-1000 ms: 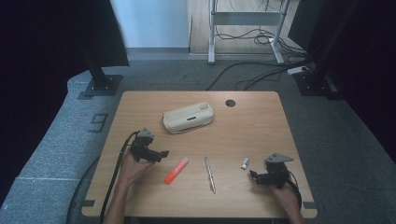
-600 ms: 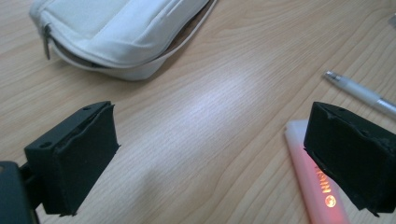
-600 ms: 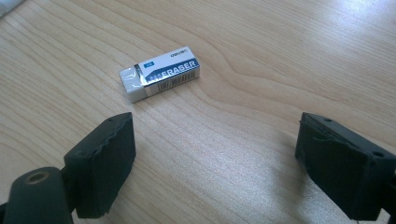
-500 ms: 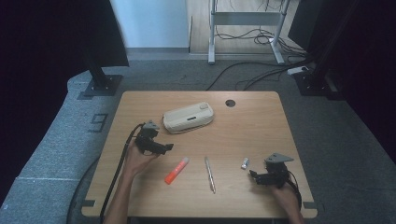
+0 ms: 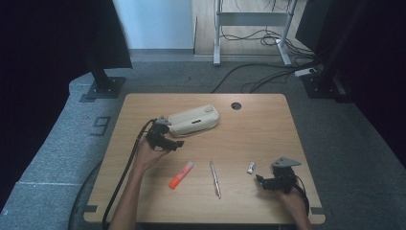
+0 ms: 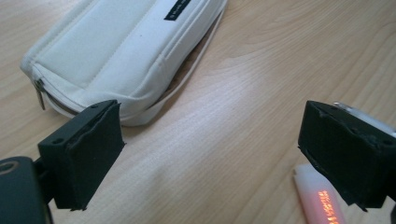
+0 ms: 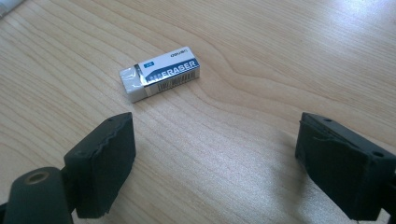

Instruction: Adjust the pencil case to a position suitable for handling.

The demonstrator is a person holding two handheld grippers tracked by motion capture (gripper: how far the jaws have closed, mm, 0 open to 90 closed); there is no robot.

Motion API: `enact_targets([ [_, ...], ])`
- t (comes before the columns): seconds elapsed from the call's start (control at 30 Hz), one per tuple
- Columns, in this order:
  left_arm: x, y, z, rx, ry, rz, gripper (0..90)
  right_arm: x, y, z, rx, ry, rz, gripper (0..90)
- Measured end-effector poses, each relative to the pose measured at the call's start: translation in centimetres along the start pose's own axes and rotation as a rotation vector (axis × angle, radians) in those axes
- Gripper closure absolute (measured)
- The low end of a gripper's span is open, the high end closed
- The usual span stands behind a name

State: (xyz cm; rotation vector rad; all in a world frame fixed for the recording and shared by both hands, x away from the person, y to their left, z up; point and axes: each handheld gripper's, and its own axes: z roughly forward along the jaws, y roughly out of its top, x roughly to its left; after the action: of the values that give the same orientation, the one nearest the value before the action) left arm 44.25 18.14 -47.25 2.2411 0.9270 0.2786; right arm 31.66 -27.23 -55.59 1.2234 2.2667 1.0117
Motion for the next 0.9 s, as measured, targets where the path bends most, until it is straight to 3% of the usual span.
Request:
enact_targets([
  [0.13, 0.3, 0.6, 0.2, -0.010, -0.012, -0.009, 7.9, 0.0, 0.0, 0.0, 0.000, 0.000, 0.000, 11.7],
  [0.4, 0.8, 2.2, 0.8, 0.026, -0.007, 0.022, 8.9, 0.0, 0.0, 0.0, 0.000, 0.000, 0.000, 11.7],
  [0.9, 1.6, 4.8, 2.5, 0.059, -0.034, 0.032, 10.1, 0.0, 0.0, 0.0, -0.003, 0.000, -0.004, 11.7],
])
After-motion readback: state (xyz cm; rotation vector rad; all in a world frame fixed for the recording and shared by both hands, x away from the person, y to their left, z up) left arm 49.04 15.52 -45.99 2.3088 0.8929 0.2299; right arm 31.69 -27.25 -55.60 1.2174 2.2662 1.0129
